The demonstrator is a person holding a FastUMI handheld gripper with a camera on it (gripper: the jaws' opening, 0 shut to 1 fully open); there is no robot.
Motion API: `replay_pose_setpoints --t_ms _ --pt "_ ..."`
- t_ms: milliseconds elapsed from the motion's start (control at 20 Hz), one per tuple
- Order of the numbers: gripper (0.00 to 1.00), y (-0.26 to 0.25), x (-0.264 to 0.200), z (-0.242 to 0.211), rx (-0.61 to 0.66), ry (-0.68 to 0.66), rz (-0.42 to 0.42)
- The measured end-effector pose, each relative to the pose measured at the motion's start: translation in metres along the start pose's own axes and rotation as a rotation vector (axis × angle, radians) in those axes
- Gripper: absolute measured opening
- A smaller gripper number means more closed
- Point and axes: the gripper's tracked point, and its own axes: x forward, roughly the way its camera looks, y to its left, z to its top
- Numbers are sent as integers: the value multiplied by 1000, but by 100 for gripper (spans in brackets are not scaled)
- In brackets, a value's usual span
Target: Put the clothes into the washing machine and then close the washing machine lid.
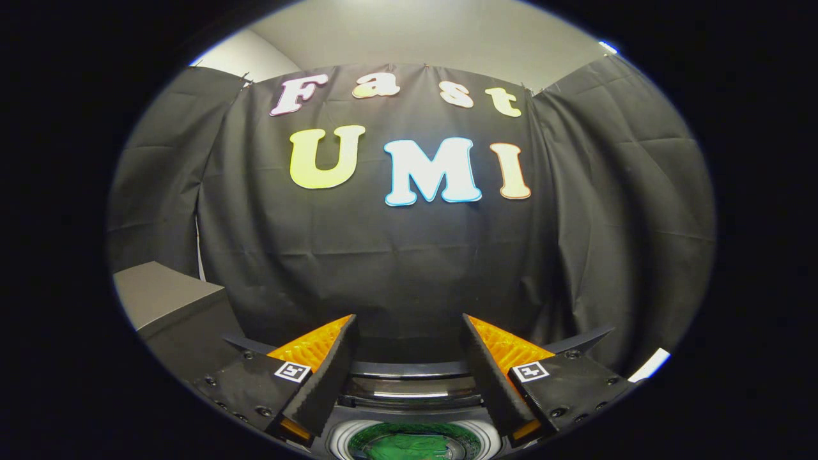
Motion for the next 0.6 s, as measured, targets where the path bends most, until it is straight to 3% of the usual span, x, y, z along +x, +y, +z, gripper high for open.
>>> replay_pose_setpoints --t_ms 600 --pt "98 5 -48 -36 1 43 27"
